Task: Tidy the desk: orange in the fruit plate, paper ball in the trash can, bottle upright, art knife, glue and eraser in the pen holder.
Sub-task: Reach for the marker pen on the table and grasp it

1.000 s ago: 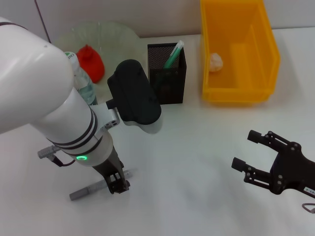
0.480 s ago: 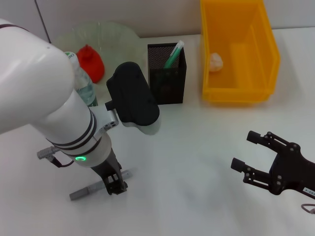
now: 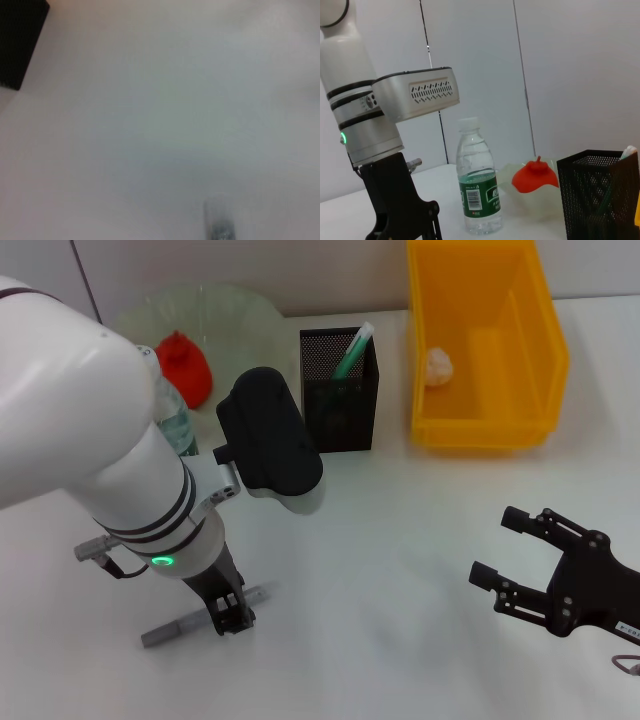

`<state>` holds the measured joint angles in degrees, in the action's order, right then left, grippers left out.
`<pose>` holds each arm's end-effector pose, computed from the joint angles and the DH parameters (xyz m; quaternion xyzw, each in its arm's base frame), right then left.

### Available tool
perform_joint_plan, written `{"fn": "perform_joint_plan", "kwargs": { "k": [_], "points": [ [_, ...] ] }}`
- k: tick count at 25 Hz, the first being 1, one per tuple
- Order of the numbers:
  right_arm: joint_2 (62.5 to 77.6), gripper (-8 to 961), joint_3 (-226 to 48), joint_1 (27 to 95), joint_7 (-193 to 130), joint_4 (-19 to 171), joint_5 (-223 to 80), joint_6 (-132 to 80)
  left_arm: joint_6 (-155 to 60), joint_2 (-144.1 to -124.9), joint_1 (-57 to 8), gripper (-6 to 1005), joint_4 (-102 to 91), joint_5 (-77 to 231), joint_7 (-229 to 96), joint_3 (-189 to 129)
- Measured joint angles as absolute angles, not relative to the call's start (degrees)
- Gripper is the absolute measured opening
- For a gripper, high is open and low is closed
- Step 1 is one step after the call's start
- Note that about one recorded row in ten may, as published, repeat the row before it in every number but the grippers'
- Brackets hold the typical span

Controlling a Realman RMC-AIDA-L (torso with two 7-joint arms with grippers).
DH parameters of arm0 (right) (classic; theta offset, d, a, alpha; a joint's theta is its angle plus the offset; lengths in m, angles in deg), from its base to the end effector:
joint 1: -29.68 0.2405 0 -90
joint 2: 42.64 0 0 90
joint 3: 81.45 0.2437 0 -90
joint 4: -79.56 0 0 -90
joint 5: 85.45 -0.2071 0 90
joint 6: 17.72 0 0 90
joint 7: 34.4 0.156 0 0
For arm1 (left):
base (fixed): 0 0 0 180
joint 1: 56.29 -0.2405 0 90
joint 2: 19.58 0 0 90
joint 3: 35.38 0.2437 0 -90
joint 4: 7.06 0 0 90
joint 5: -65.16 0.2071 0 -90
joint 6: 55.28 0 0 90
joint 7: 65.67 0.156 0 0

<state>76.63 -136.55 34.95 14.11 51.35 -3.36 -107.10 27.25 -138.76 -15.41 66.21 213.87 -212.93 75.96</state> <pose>0.3168 0.2149 -0.0155 -0.8771 0.1995 0.3324 0.2834 -0.1455 0.3087 -0.0944 -0.9427 -0.0933 0.3063 0.0940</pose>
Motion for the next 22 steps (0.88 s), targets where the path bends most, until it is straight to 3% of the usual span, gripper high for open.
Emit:
{"fn": "perform_joint_plan", "kwargs": {
  "k": [4, 6, 22],
  "points": [
    [76.63, 820, -136.61, 34.95, 14.12, 51.41, -3.36, -107.1, 27.25, -138.76, -15.01, 418, 65.66, 213.87, -212.9, 75.99],
    [76.63, 820, -136.63, 34.95, 14.12, 51.45, -3.36, -107.11, 27.25, -138.76, -14.99, 320, 65.64, 213.87, -212.89, 76.04],
    [76.58, 820, -136.64, 35.5, 14.12, 52.66, -3.37, -107.1, 27.21, -138.76, -14.42, 313, 64.72, 213.87, -212.47, 76.33]
  ]
}}
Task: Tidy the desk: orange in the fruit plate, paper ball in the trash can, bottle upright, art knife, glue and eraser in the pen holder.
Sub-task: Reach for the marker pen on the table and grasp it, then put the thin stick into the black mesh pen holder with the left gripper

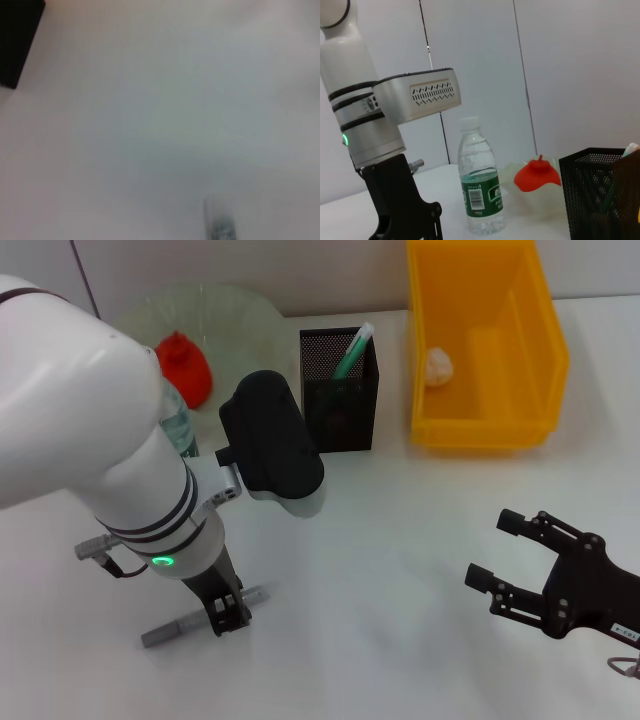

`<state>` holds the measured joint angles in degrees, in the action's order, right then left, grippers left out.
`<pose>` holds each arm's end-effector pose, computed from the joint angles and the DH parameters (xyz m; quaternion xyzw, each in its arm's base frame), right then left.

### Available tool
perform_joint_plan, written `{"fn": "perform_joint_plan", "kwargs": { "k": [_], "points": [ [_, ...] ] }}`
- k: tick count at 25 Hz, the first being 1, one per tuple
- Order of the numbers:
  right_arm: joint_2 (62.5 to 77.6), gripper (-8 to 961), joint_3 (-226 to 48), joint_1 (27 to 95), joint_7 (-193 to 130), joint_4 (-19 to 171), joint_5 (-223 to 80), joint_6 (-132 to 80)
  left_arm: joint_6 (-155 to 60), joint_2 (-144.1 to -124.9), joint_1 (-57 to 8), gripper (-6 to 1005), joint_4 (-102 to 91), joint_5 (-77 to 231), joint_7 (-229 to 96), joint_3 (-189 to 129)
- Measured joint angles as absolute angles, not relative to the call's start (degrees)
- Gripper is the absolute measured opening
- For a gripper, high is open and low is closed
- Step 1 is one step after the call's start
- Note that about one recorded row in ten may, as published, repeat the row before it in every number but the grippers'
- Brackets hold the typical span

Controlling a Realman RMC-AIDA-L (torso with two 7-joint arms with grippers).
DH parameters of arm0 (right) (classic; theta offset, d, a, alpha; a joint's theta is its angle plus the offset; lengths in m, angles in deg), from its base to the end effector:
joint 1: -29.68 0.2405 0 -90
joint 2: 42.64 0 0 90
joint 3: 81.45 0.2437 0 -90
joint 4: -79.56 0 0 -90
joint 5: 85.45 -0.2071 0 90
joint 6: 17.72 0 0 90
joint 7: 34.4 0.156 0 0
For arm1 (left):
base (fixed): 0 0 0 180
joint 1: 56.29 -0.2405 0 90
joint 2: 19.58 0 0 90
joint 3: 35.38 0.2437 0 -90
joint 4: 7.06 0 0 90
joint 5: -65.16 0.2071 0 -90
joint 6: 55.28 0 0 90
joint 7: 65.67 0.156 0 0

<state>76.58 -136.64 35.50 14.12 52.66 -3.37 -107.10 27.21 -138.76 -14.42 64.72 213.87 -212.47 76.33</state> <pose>0.3163 0.2147 -0.0187 -0.8763 0.2058 0.3353 0.2782 -0.1472 0.3101 -0.0958 -0.9405 -0.0878 0.3155 0.0905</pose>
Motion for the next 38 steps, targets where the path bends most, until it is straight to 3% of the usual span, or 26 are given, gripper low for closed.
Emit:
{"fn": "perform_joint_plan", "kwargs": {
  "k": [6, 14, 19, 28, 38],
  "points": [
    [76.54, 820, -136.58, 35.85, 14.12, 53.18, -2.83, -107.1, 26.44, -138.75, -13.16, 309, 62.57, 213.8, -212.22, 76.33],
    [76.53, 820, -136.4, 35.92, 14.12, 53.42, -2.71, -107.15, 27.07, -138.75, -12.73, 155, 63.53, 211.83, -211.53, 76.27],
    [76.53, 820, -135.87, 35.58, 14.24, 53.34, -2.7, -107.22, 29.04, -138.75, -13.66, 155, 69.23, 210.41, -211.48, 74.88],
    [76.54, 820, -134.38, 35.14, 14.54, 53.5, -2.74, -107.11, 25.79, -138.58, -19.74, 152, 86.95, 203.11, -207.3, 66.31],
    [76.54, 820, -134.35, 35.58, 14.54, 53.73, -2.74, -106.95, -8.0, -138.49, -30.95, 148, 86.34, 182.59, -190.31, 68.11]
  ]
}}
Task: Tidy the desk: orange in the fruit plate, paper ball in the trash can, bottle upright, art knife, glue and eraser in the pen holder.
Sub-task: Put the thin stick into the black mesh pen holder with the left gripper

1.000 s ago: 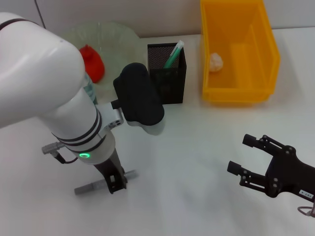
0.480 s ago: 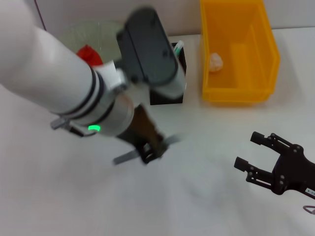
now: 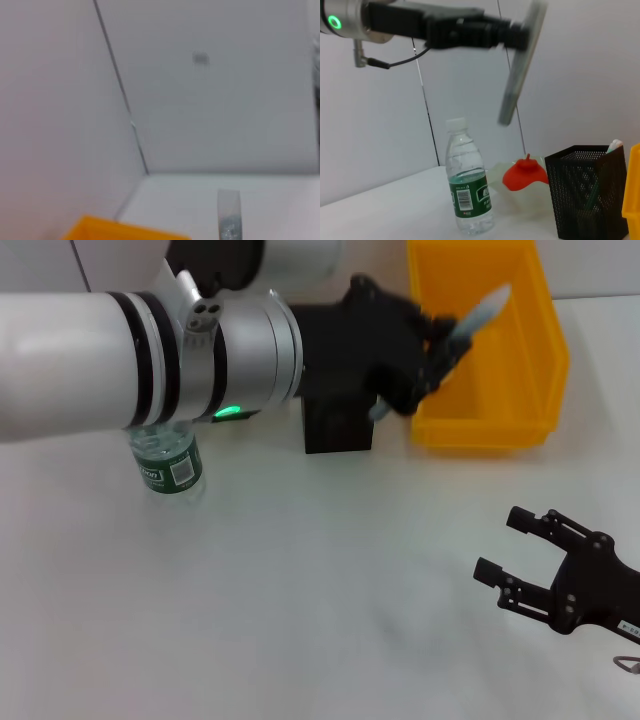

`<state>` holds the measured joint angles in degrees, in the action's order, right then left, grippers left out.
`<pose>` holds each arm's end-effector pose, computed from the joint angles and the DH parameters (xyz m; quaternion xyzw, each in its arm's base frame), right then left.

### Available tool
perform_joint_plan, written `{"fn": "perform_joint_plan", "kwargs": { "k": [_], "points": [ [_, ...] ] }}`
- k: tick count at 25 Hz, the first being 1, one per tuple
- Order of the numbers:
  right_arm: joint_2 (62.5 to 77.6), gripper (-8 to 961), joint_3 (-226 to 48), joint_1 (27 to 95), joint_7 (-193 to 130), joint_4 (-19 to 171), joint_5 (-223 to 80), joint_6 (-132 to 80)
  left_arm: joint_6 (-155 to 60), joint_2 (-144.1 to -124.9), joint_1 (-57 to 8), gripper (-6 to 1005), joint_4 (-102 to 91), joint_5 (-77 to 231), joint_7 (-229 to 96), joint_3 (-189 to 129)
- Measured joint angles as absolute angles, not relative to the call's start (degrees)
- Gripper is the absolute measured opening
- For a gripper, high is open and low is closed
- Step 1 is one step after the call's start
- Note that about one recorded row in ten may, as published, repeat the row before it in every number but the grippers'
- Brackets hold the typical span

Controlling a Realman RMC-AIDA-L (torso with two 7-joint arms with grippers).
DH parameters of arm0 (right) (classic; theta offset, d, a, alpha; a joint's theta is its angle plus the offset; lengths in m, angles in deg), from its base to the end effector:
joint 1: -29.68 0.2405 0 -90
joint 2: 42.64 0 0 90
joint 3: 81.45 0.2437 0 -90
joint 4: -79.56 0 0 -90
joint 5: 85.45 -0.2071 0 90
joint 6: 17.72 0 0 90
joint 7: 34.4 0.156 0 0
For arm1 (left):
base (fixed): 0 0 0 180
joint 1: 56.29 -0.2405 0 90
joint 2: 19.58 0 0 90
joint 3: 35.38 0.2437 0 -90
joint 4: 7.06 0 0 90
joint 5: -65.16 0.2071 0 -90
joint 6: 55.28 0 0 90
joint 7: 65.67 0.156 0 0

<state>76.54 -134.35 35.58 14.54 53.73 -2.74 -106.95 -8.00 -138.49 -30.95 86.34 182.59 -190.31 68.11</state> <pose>0.3212 0.2144 -0.0163 -0.8687 0.2205 0.3366 0.2890 -0.0233 0.3242 -0.0448 -0.9595 -0.0079 -0.1778 0.2184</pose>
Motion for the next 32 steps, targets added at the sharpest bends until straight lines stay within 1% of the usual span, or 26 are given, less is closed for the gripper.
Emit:
{"fn": "perform_joint_plan", "kwargs": {
  "k": [2, 6, 7, 9, 12, 14, 16, 17, 19, 22, 23, 27, 32],
  "points": [
    [76.54, 820, -134.35, 35.76, 14.55, 53.73, -2.74, -106.93, -17.8, -138.52, -32.38, 147, 82.62, 174.03, -183.6, 70.34],
    [76.54, 820, -134.35, 35.86, 14.56, 53.73, -2.74, -106.77, -26.31, -138.58, -32.54, 145, 78.06, 164.18, -173.81, 72.85],
    [76.54, 820, -134.35, 35.95, 14.58, 53.78, -2.74, -106.54, -31.63, -138.68, -31.48, 145, 74.09, 156.16, -165.41, 74.79],
    [76.54, 820, -134.35, 36.05, 14.57, 53.92, -2.74, -106.44, -33.31, -138.7, -30.8, 144, 72.65, 153.23, -162.63, 75.42],
    [76.54, 820, -134.35, 36.33, 14.57, 54.5, -2.7, -106.39, -37.28, -138.74, -27.15, 144, 65.88, 141.62, -153.23, 76.59],
    [76.54, 820, -134.35, 36.34, 14.57, 54.51, -2.69, -106.38, -37.47, -138.74, -26.5, 144, 64.72, 139.28, -151.32, 76.59],
    [76.54, 820, -134.35, 36.35, 14.57, 54.51, -2.68, -106.38, -37.35, -138.75, -25.11, 143, 61.73, 131.67, -144.07, 76.57],
    [76.54, 820, -134.35, 36.35, 14.57, 54.52, -2.67, -106.38, -36.19, -138.75, -24.31, 143, 59.18, 122.98, -134.71, 76.57],
    [76.54, 820, -134.35, 36.36, 14.57, 54.52, -2.66, -106.38, -35.16, -138.76, -24.02, 143, 57.79, 118.52, -129.95, 76.57],
    [76.54, 820, -134.35, 36.47, 14.58, 54.52, -2.65, -106.38, -27.94, -138.76, -22.89, 142, 50.35, 100.61, -112.29, 76.39],
    [76.54, 820, -134.35, 36.47, 14.58, 54.52, -2.65, -106.38, -27.94, -138.76, -22.89, 142, 50.35, 100.61, -112.29, 76.39],
    [76.54, 820, -134.43, 36.84, 14.65, 54.52, -2.65, -106.41, -18.32, -138.76, -20.98, 142, 39.61, 83.39, -95.35, 76.95],
    [76.54, 820, -134.7, 37.24, 14.75, 54.59, -2.65, -106.42, -16.18, -138.76, -19.87, 141, 35.24, 78.21, -89.5, 77.94]
  ]
}}
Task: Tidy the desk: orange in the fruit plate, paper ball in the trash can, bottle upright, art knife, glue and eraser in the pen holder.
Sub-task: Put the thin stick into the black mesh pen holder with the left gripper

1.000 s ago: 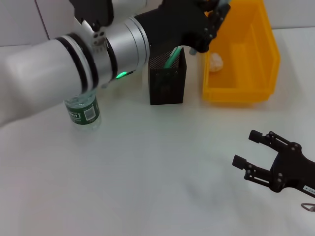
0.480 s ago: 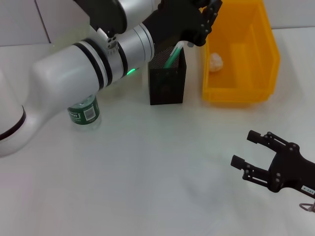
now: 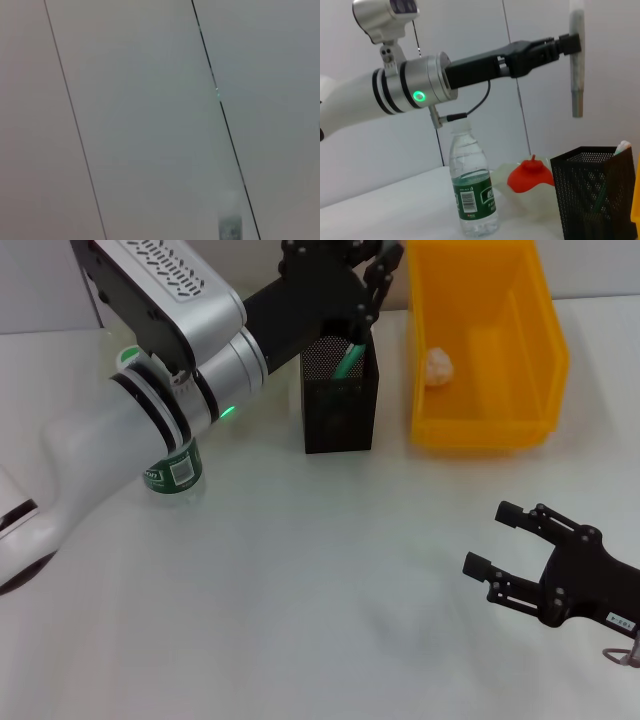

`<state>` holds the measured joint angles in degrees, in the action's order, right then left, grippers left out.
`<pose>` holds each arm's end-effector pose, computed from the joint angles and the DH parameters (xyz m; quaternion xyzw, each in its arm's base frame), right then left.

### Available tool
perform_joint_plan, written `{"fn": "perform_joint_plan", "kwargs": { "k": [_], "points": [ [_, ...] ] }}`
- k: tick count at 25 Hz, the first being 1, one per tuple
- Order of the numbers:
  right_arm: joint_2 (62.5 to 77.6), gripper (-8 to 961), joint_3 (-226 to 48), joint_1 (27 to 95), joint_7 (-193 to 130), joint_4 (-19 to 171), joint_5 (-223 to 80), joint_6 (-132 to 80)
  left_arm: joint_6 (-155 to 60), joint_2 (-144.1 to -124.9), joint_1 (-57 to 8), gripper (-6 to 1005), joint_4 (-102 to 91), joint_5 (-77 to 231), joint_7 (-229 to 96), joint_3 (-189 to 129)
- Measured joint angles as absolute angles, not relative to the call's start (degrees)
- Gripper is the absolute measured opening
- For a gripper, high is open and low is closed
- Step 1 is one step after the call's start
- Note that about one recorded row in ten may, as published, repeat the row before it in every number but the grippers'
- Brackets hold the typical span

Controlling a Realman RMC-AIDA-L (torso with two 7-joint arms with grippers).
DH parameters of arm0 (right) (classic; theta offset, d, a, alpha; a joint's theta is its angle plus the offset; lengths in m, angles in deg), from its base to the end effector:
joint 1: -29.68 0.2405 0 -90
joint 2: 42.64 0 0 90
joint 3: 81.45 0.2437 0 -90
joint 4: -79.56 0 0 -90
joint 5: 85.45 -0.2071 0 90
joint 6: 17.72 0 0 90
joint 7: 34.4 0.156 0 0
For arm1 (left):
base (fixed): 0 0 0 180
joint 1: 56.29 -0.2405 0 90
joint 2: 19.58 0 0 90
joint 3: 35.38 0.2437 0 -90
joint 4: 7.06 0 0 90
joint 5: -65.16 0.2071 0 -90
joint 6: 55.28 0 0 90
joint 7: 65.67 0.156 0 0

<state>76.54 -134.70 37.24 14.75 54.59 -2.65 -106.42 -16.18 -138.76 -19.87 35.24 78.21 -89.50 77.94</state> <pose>0.3165 0.2216 -0.0199 -0.8714 0.2179 0.3384 0.2804 -0.0893 0.3879 -0.0839 -0.8746 0.0023 -0.3359 0.3495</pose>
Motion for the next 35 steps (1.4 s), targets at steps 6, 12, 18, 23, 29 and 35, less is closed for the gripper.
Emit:
{"fn": "perform_joint_plan", "kwargs": {
  "k": [6, 12, 18, 23, 29, 35],
  "points": [
    [76.54, 820, -134.85, 37.5, 14.8, 54.62, -2.66, -106.41, -16.19, -138.76, -18.78, 140, 32.63, 77.27, -89.02, 78.38],
    [76.54, 820, -134.88, 38.01, 14.82, 55.4, -2.66, -106.4, -16.39, -138.76, -17.96, 141, 31.52, 77.08, -89.16, 79.04],
    [76.54, 820, -134.88, 38.08, 14.81, 55.41, -2.66, -106.4, -16.41, -138.76, -17.34, 141, 29.57, 76.91, -89.08, 79.03],
    [76.58, 820, -134.88, 38.56, 14.81, 55.61, -2.66, -106.39, -16.42, -138.76, -17.27, 144, 28.82, 76.85, -89.04, 78.7],
    [76.62, 820, -134.97, 38.95, 14.72, 55.92, -2.66, -106.36, -16.46, -138.75, -17.26, 149, 28.24, 76.77, -88.97, 78.62],
    [76.63, 820, -134.97, 39.2, 14.73, 55.93, -2.66, -106.31, -16.46, -138.75, -17.26, 154, 28.19, 76.67, -88.98, 78.61]
  ]
}}
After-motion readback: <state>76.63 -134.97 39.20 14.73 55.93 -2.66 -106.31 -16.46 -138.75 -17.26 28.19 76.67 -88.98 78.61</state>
